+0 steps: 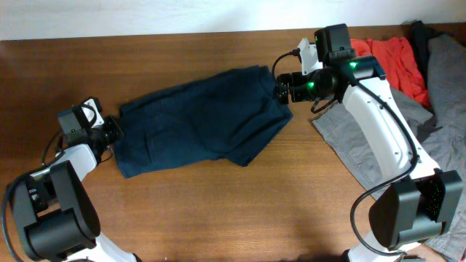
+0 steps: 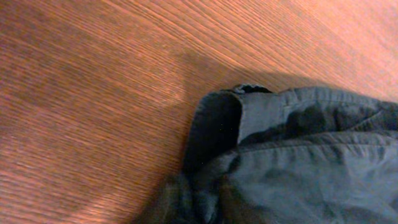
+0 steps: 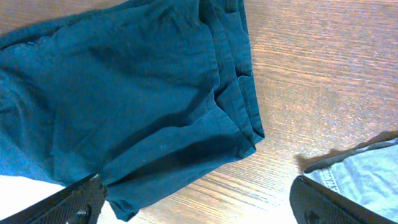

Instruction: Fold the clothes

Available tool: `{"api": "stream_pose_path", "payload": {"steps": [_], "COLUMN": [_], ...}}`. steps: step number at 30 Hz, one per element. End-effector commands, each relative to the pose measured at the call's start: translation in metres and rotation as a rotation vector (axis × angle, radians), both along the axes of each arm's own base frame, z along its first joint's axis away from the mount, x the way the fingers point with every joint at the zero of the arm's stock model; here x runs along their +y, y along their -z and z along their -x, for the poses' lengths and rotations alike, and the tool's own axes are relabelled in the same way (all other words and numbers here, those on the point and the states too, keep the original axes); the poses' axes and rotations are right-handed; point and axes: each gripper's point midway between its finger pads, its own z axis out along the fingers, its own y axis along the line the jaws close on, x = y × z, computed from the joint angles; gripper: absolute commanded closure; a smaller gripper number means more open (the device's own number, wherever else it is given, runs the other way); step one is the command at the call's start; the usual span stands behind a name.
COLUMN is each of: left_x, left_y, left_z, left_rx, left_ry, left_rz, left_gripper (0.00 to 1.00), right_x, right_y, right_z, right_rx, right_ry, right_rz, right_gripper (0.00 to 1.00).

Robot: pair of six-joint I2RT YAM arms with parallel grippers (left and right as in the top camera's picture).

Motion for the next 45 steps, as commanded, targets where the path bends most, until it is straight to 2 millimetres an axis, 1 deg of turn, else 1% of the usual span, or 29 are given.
{"api": "stream_pose_path", "payload": {"steps": [1, 3, 4, 5, 8, 10, 13, 15, 18, 19, 20, 21, 24, 27, 31, 35, 38, 40, 43, 45], "left_x": [-0.012, -0.025, -0.027, -0.032, -0.035, -0.035, -0.036, -0.037, -0.038, -0.039, -0.039, -0.04, -0.04, -0.041, -0.041, -0.041, -0.041, -0.041, -0.042, -0.042], "left_y": [-0.002, -0.017, -0.022, -0.033, -0.062, -0.089, -0.108, -0.114, -0.111, -0.109, -0.107, -0.106, -0.104, -0.103, -0.101, -0.1, -0.1, -0.1, -0.099, -0.099], "left_z": [-0.005, -0.013, -0.015, -0.018, -0.023, -0.025, -0.025, -0.023, -0.02, -0.018, -0.017, -0.016, -0.015, -0.014, -0.012, -0.011, -0.011, -0.011, -0.011, -0.011], "left_rx": [-0.027, -0.093, -0.107, -0.134, -0.192, -0.249, -0.289, -0.295, -0.275, -0.262, -0.251, -0.247, -0.235, -0.23, -0.217, -0.212, -0.212, -0.211, -0.21, -0.208], "left_ry": [0.054, 0.123, 0.137, 0.165, 0.193, 0.201, 0.211, 0.212, 0.209, 0.209, 0.207, 0.207, 0.205, 0.205, 0.203, 0.203, 0.203, 0.202, 0.202, 0.202], "left_rz": [0.042, 0.103, 0.115, 0.137, 0.138, 0.113, 0.099, 0.096, 0.106, 0.112, 0.117, 0.119, 0.126, 0.128, 0.134, 0.136, 0.136, 0.136, 0.137, 0.138], "left_gripper": [1.0, 1.0, 1.0, 1.0, 1.0, 1.0, 1.0, 1.0, 0.99, 1.0, 1.0, 0.99, 1.0, 1.0, 1.0, 1.0, 1.0, 1.0, 1.0, 1.0], "right_x": [-0.001, 0.0, 0.0, 0.001, 0.004, 0.008, 0.01, 0.012, 0.012, 0.012, 0.016, 0.021, 0.038, 0.041, 0.046, 0.049, 0.053, 0.055, 0.062, 0.065], "right_y": [-0.001, -0.003, -0.005, -0.006, -0.009, -0.003, 0.009, 0.021, 0.045, 0.06, 0.074, 0.083, 0.102, 0.118, 0.129, 0.131, 0.134, 0.135, 0.143, 0.149], "right_z": [-0.002, -0.007, -0.011, -0.015, -0.033, -0.048, -0.064, -0.079, -0.097, -0.106, -0.113, -0.117, -0.125, -0.133, -0.141, -0.144, -0.144, -0.144, -0.144, -0.142], "right_rx": [-0.015, -0.036, -0.05, -0.068, -0.135, -0.184, -0.226, -0.262, -0.278, -0.279, -0.283, -0.289, -0.305, -0.325, -0.355, -0.373, -0.374, -0.377, -0.374, -0.366], "right_ry": [-0.005, -0.005, -0.005, -0.005, -0.01, -0.049, -0.093, -0.123, -0.128, -0.128, -0.143, -0.159, -0.21, -0.215, -0.23, -0.24, -0.248, -0.252, -0.262, -0.269], "right_rz": [0.003, 0.0, -0.003, -0.006, -0.014, -0.006, 0.018, 0.036, 0.042, 0.037, 0.015, -0.011, -0.089, -0.096, -0.118, -0.13, -0.135, -0.136, -0.138, -0.139], "right_gripper": [0.01, 0.02, 0.02, 0.01, 0.01, 0.01, 0.01, 0.01, 0.01, 0.01, 0.01, 0.01, 0.01, 0.01, 0.01, 0.0, 0.07, 0.08, 0.09, 0.15]}}
